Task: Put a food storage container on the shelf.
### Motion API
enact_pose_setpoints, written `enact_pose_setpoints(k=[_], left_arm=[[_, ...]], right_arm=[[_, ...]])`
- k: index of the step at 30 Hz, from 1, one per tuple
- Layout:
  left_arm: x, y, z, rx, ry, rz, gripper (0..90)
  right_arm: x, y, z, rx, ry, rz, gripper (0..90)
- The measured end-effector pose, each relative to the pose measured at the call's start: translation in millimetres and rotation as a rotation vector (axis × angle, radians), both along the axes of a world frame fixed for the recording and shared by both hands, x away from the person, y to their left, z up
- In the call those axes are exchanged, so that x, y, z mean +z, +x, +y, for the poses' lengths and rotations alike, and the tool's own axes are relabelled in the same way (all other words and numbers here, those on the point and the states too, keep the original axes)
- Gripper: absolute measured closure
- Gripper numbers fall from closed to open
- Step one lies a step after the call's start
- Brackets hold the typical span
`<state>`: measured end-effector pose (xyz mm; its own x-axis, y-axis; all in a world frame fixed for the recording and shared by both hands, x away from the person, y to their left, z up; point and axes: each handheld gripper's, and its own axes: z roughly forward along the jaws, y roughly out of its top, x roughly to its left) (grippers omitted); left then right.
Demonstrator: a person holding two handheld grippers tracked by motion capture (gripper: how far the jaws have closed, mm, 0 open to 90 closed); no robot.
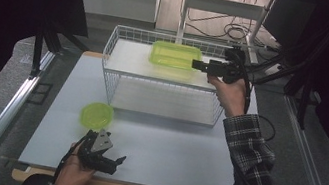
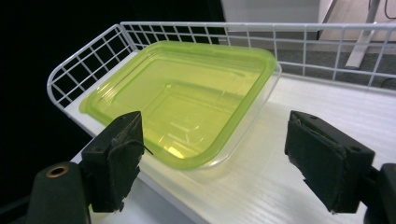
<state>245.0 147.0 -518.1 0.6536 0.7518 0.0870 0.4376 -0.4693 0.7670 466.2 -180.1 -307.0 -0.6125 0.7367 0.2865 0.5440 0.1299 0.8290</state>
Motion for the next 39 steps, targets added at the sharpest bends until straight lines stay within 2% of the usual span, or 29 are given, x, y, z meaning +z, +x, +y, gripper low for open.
enact_pose_setpoints(k=[6,9,11,16,25,31,39], left_arm=[[-1.2,1.2,1.4,0.007,0.016,-0.004,6.9],[-2.0,2.6,3.5,0.012,0.007,-0.007,5.0],[-2.4,4.3,6.4,0.013,-0.015,0.000,4.6],[-3.2,5.7,7.6,0.015,-0.021,0.009,3.6],[-4.1,7.3,10.1,0.013,-0.041,0.011,2.8],[-4.7,7.6,10.1,0.008,-0.048,0.014,2.6],[-5.8,7.9,8.9,0.010,-0.079,0.040,1.9]], right_arm=[[-2.0,-9.8,-1.9,0.026,-0.006,-0.018,16.2],[-2.2,-15.9,-1.7,0.042,-0.017,-0.030,13.5],[-3.0,-19.6,-1.6,0.055,-0.026,-0.042,11.3],[-6.1,-29.5,-0.3,0.074,-0.070,-0.069,7.2],[-12.6,-45.9,-0.4,0.103,-0.111,-0.124,3.7],[-17.3,-58.6,0.4,0.135,-0.125,-0.140,2.4],[-25.5,-72.6,0.4,0.168,-0.132,-0.143,0.0]])
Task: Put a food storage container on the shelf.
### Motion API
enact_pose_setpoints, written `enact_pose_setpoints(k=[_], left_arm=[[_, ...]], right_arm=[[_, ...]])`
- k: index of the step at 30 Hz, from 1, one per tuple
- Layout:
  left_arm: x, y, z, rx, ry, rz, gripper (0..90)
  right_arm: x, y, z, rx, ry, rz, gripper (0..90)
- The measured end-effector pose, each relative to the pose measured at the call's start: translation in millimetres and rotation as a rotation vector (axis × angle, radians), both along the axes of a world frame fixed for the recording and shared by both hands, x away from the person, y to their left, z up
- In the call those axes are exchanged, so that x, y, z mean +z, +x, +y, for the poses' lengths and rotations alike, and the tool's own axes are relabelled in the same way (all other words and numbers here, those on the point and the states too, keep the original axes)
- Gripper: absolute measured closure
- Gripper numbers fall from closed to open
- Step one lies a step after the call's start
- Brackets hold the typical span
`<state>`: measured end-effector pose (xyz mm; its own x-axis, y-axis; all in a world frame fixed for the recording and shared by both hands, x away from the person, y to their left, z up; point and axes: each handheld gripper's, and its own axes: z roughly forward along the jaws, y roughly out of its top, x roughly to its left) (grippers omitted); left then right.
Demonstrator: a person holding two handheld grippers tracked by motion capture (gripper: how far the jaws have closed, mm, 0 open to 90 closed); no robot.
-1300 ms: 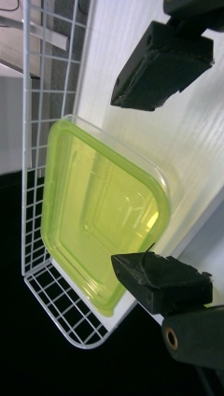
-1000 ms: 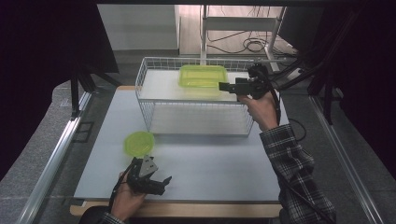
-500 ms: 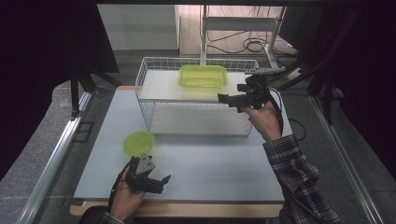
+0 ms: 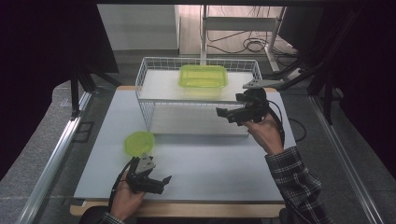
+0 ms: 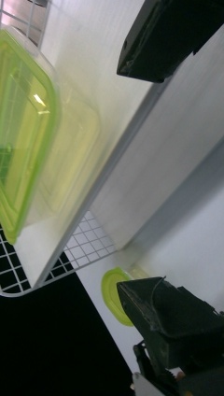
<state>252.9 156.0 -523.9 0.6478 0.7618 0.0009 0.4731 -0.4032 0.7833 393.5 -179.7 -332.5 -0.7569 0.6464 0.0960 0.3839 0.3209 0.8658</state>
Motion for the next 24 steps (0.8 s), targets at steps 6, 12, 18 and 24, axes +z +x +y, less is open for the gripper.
enact_pose_setpoints(k=[6,12,18,24], left_arm=[[0.4,-0.2,0.0,0.000,-0.001,-0.001,1.7],[0.5,-0.1,-0.6,-0.001,-0.006,0.008,1.5],[1.3,-0.2,-0.9,0.000,-0.006,0.022,1.5],[1.9,-0.8,-1.7,-0.003,-0.008,0.022,1.7]], right_arm=[[-15.0,-11.2,-3.0,0.011,-0.025,-0.001,0.0],[-31.6,-20.9,-8.6,0.007,-0.049,-0.011,0.0],[-43.3,-32.4,-14.9,-0.002,-0.057,-0.028,0.0],[-58.7,-42.2,-18.2,-0.004,-0.070,-0.015,0.0]])
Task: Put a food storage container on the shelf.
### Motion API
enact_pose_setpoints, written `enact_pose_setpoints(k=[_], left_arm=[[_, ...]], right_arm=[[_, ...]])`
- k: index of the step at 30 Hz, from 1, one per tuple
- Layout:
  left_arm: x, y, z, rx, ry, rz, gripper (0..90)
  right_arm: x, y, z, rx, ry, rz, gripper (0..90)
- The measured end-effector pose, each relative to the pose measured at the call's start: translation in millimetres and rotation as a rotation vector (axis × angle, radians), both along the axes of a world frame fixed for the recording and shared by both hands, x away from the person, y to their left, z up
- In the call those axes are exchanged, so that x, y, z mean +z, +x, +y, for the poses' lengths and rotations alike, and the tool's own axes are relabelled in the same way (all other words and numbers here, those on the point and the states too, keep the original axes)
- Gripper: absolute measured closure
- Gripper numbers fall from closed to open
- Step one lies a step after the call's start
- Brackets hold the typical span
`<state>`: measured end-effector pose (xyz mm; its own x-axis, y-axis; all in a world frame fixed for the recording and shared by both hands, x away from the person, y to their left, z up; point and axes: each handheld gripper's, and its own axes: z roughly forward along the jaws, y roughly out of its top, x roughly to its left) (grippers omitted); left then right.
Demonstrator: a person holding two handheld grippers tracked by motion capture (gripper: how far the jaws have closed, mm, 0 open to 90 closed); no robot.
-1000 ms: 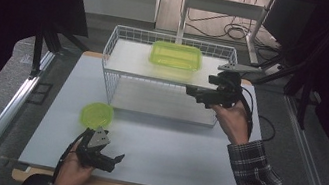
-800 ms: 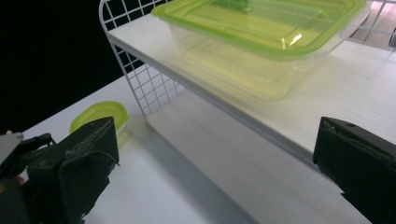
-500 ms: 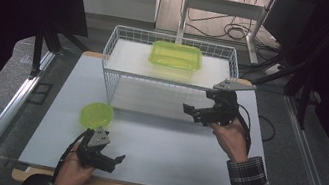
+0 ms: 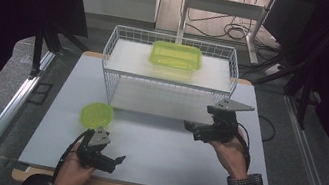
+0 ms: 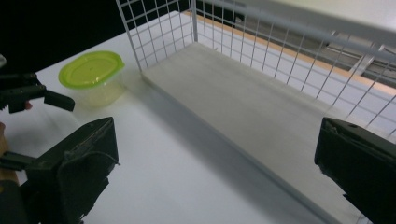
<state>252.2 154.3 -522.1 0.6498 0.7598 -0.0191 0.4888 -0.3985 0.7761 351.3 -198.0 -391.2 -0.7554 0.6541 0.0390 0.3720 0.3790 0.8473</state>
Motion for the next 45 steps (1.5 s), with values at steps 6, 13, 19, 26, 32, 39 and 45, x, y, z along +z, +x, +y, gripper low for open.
enact_pose_setpoints(k=[6,13,19,26,32,39,45], left_arm=[[-1.7,-0.5,-4.0,-0.047,0.016,-0.002,1.9],[-2.4,-1.0,-5.8,-0.050,0.039,-0.008,1.9],[-1.4,-1.7,-4.8,-0.048,0.039,-0.012,1.9],[-2.2,-2.1,-4.4,-0.058,0.056,-0.031,2.0],[-3.2,-2.4,-5.7,-0.056,0.072,-0.042,2.0],[-3.8,-2.8,-6.3,-0.062,0.079,-0.051,1.6],[-5.2,-3.3,-8.2,-0.071,0.099,-0.060,1.3]], right_arm=[[-18.2,-8.8,-2.9,0.009,-0.038,0.005,0.0],[-35.6,-15.8,-9.9,-0.007,-0.028,0.026,0.0],[-47.4,-22.1,-13.8,-0.024,-0.021,0.032,0.0],[-63.3,-29.3,-18.0,-0.026,-0.024,0.045,0.0],[-75.0,-35.1,-22.0,-0.036,-0.008,0.043,0.0],[-90.6,-39.9,-28.0,-0.055,-0.009,0.068,0.0],[-109.7,-41.7,-30.6,-0.052,-0.041,0.121,0.1]])
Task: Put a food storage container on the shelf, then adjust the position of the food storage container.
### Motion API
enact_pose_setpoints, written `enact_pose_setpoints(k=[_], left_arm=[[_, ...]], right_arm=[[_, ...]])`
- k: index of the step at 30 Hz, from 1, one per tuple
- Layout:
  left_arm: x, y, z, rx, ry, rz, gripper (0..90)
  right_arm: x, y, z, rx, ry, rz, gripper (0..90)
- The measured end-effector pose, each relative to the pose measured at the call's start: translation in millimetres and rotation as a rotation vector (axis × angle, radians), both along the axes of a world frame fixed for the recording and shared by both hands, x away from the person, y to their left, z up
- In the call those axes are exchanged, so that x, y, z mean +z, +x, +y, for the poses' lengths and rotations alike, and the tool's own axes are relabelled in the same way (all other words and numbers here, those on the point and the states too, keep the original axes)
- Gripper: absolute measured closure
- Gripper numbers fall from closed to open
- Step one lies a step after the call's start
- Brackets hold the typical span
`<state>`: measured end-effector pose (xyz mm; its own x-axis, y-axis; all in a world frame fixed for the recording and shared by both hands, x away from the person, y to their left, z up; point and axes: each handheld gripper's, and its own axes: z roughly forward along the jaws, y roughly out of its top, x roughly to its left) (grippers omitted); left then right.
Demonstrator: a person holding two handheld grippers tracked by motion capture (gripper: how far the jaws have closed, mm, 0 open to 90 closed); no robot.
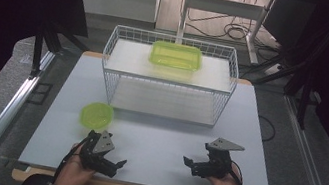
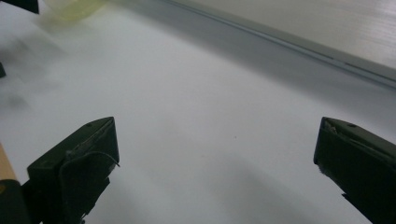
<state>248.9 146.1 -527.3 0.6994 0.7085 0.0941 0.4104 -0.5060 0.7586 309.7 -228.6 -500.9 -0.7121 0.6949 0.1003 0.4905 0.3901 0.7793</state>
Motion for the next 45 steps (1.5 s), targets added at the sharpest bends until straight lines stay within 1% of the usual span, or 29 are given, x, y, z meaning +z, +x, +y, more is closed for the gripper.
enact_pose_setpoints(k=[1,6,8,9,12,15,16,19,21,22,23,24,25,27,28,29,30,31,32,33,35,36,37,38,39,42,45], left_arm=[[0.3,0.0,0.0,0.000,-0.008,0.003,1.3],[2.7,0.6,1.0,0.010,-0.016,0.001,1.5],[4.0,1.1,1.2,0.035,-0.024,0.006,1.5],[6.9,2.0,1.9,0.058,-0.025,0.007,2.2],[13.0,2.3,4.4,0.053,-0.070,0.011,2.6],[16.5,3.5,5.6,0.058,-0.062,0.001,5.6],[19.1,6.1,7.6,0.064,-0.042,0.001,7.9],[24.0,10.2,12.7,0.081,-0.027,-0.001,19.0],[28.5,12.9,18.7,0.096,-0.048,-0.001,26.5],[28.5,12.9,18.7,0.096,-0.048,-0.001,32.1],[33.1,15.7,26.3,0.113,-0.087,0.007,37.4],[33.1,15.7,26.3,0.113,-0.087,0.007,42.3],[36.8,18.8,33.7,0.125,-0.133,0.024,48.4],[40.5,22.5,40.9,0.133,-0.156,0.032,57.6],[40.5,22.5,40.9,0.133,-0.156,0.032,61.7],[43.0,25.2,44.8,0.140,-0.160,0.033,61.7],[44.5,27.0,46.9,0.143,-0.156,0.031,65.2],[47.9,33.2,52.6,0.152,-0.147,0.027,72.1],[47.9,33.2,52.6,0.152,-0.147,0.027,75.1],[49.3,37.5,57.0,0.162,-0.147,0.027,75.1],[49.9,43.4,63.3,0.170,-0.149,0.024,81.0],[50.2,49.7,70.6,0.182,-0.135,0.019,85.4],[50.3,52.6,74.4,0.192,-0.132,0.016,86.9],[50.3,52.6,74.4,0.192,-0.132,0.016,87.9],[50.7,57.6,82.8,0.210,-0.142,0.015,89.0],[50.9,63.7,95.0,0.250,-0.152,0.004,90.0],[50.6,69.7,107.0,0.288,-0.149,-0.002,90.0]], right_arm=[[-1.3,0.6,-0.1,0.000,-0.004,-0.001,0.1],[-1.7,2.0,-1.2,-0.007,-0.002,-0.009,0.3],[-2.3,2.6,-1.6,-0.008,-0.004,-0.009,0.4],[-3.5,3.4,-2.0,-0.014,-0.006,-0.005,0.5],[-5.0,4.6,-2.0,-0.011,-0.007,-0.004,0.8],[-6.2,5.3,-1.8,-0.007,-0.006,-0.001,0.9],[-7.3,5.8,-1.2,-0.004,-0.004,0.005,1.0],[-8.4,5.7,0.4,0.000,-0.007,0.009,1.2],[-9.1,5.7,1.2,0.005,-0.011,0.006,1.3],[-9.1,5.7,1.2,0.005,-0.011,0.006,1.3],[-9.6,5.6,2.0,0.010,-0.016,0.009,1.8],[-9.9,5.8,2.3,0.011,-0.016,0.014,2.3],[-9.8,5.9,2.4,0.013,-0.019,0.020,2.8],[-10.2,6.1,2.8,0.016,-0.020,0.024,3.3],[-10.2,6.1,2.8,0.016,-0.020,0.024,3.3],[-10.2,6.0,3.1,0.017,-0.019,0.028,3.5],[-10.3,6.0,3.4,0.018,-0.020,0.029,3.6],[-10.7,6.0,3.8,0.020,-0.020,0.033,3.8],[-10.7,6.0,3.8,0.020,-0.020,0.033,3.8],[-10.9,6.1,4.0,0.023,-0.022,0.037,3.9],[-11.8,6.3,4.9,0.026,-0.022,0.039,4.0],[-12.4,6.3,6.0,0.033,-0.024,0.041,4.2],[-12.5,6.0,6.6,0.036,-0.026,0.042,4.3],[-12.7,6.0,6.9,0.040,-0.029,0.041,4.4],[-12.9,6.0,7.0,0.043,-0.034,0.038,4.6],[-13.0,6.3,7.2,0.052,-0.041,0.041,5.1],[-13.0,6.7,7.9,0.060,-0.046,0.038,5.2]])
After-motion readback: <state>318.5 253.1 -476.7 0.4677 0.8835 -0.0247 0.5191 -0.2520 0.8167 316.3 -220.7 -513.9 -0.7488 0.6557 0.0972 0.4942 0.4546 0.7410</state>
